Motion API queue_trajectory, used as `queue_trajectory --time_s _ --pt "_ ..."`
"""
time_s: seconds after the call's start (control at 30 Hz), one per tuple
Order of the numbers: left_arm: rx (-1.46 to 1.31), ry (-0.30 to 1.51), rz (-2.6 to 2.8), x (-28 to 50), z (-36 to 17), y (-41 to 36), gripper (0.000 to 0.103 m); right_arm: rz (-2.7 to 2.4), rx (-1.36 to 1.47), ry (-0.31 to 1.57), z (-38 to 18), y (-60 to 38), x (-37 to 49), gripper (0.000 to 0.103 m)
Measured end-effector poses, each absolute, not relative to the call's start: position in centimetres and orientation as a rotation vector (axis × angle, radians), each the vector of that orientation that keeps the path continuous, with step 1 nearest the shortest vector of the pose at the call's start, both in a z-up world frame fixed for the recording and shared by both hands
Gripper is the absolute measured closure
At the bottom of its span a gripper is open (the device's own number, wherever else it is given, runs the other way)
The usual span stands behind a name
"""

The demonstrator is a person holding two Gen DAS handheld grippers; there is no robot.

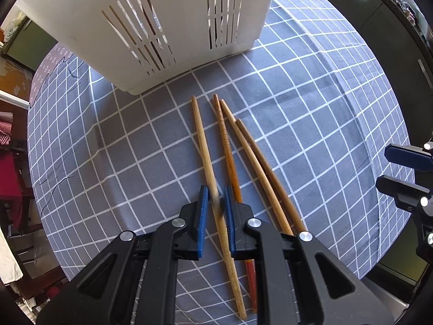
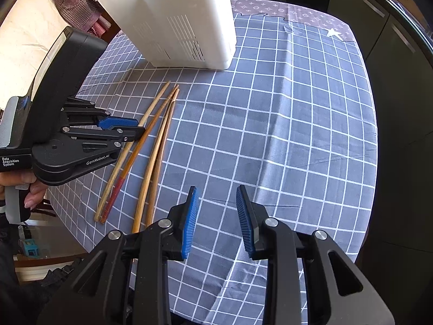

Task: Organize utensils
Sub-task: 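Lift the chopstick with the left tool while the right tool grasps another chopstick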

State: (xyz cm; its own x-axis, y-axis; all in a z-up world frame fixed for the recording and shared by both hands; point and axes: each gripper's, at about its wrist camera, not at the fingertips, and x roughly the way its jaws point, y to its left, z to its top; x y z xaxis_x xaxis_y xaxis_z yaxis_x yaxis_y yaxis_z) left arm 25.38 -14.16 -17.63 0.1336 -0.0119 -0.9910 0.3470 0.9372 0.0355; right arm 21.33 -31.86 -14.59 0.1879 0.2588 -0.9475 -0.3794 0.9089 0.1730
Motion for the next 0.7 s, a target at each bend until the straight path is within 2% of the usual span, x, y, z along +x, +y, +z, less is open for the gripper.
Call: queue_trajectory --time_s 0.23,0.27,0.53,0.7 --pt "0.239 1.389 -0.249 25.5 -16.2 -11.8 0.096 0.444 -0.109 1.312 -14.6 -32.0 21.4 0.072" --pt "0.225 1.372 -0.25 25.4 -15.5 -11.3 0.096 0.443 -0.11 1.312 -14.6 -32.0 21.4 0.069" --pt "0.154 1.172 -0.253 23.1 -8.0 -7.4 0.096 0.453 -0.142 1.317 -14.5 -30.7 21.4 0.069" --pt "0.145 1.093 -0.269 20.9 -5.3 -6.0 0.096 0.475 -0.163 1.337 -15.0 -28.7 21.8 0.069"
